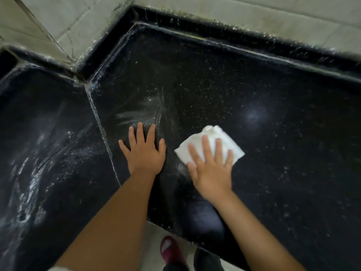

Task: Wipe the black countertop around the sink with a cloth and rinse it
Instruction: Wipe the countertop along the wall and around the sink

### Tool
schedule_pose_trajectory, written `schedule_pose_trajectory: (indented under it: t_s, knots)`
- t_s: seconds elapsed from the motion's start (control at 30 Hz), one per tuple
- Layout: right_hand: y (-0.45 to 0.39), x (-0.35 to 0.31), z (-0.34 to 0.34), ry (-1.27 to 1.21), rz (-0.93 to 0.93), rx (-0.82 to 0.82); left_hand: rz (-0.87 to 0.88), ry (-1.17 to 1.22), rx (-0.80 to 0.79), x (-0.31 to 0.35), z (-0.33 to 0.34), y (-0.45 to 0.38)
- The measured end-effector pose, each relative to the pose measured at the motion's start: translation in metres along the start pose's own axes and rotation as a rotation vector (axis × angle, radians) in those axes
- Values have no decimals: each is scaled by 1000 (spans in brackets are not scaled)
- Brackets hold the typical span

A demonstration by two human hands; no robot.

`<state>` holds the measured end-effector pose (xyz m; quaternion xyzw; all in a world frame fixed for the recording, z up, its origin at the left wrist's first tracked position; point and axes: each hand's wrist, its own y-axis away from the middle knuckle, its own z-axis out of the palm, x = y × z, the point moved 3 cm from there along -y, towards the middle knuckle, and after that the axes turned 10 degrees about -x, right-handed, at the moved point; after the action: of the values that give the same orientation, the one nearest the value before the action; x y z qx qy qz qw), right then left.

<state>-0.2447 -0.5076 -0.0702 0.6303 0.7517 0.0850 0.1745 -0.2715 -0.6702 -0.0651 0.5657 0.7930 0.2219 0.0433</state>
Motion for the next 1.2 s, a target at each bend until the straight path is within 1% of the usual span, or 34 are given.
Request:
schedule_pose_trajectory:
  t_s: [0.1, 0.17, 0.23, 0.3, 0.4, 0.43, 0.47, 0.5, 0.53, 0.63, 0.7, 0.73, 0.83, 0.9, 0.97, 1.0, 1.03, 1.1, 1.17, 1.2]
  knots:
    - [42, -20, 19, 22, -159, -45, 13, 6, 3, 0, -1, 2]
    - [79, -12, 30, 77, -246, -79, 31, 8, -1, -1, -2, 3]
    - [119, 15, 44, 119, -267, -97, 43, 6, -20, -3, -3, 5]
    - [146, 55, 46, 114, -163, -101, 54, 9, -41, -3, -3, 5]
    - [160, 104, 27, 98, 129, -100, 64, 22, -79, -4, -6, 5]
    - [156, 113, 21, 63, 221, -152, 76, 43, -98, -5, -10, 4]
    - [150, 117, 15, -22, 320, -206, 98, 69, -110, -7, -15, 4]
    - [141, 117, 9, -74, 393, -219, 132, 94, -106, -11, -21, 5]
    - [130, 112, 4, -119, 437, -194, 173, 108, -79, -16, -28, 8]
    - [83, 89, -14, -210, 476, -133, 285, 57, 38, -39, -41, 30]
    - [49, 65, -20, -210, 439, -126, 319, 38, 69, -61, -37, 53]
    - [35, 48, -21, -191, 388, -131, 321, 43, 82, -73, -33, 64]
    - [11, -20, -11, -98, 151, -188, 275, 18, 89, -111, -13, 93]
    - [16, -66, 2, 1, -5, -211, 230, 1, 88, -130, 0, 103]
    - [34, -93, 19, 63, -155, -165, 224, -45, 81, -140, 10, 109]
    - [48, -98, 25, 100, -214, -97, 221, -62, 78, -143, 12, 110]
    - [62, -98, 29, 113, -241, -66, 218, -66, 87, -145, 13, 109]
    - [89, -79, 45, 94, -261, -81, 205, -45, 88, -144, 14, 108]
    - [118, -43, 56, 126, -236, -92, 200, -14, 82, -143, 16, 106]
    - [131, -23, 54, 126, -208, -71, 205, -13, 79, -143, 17, 106]
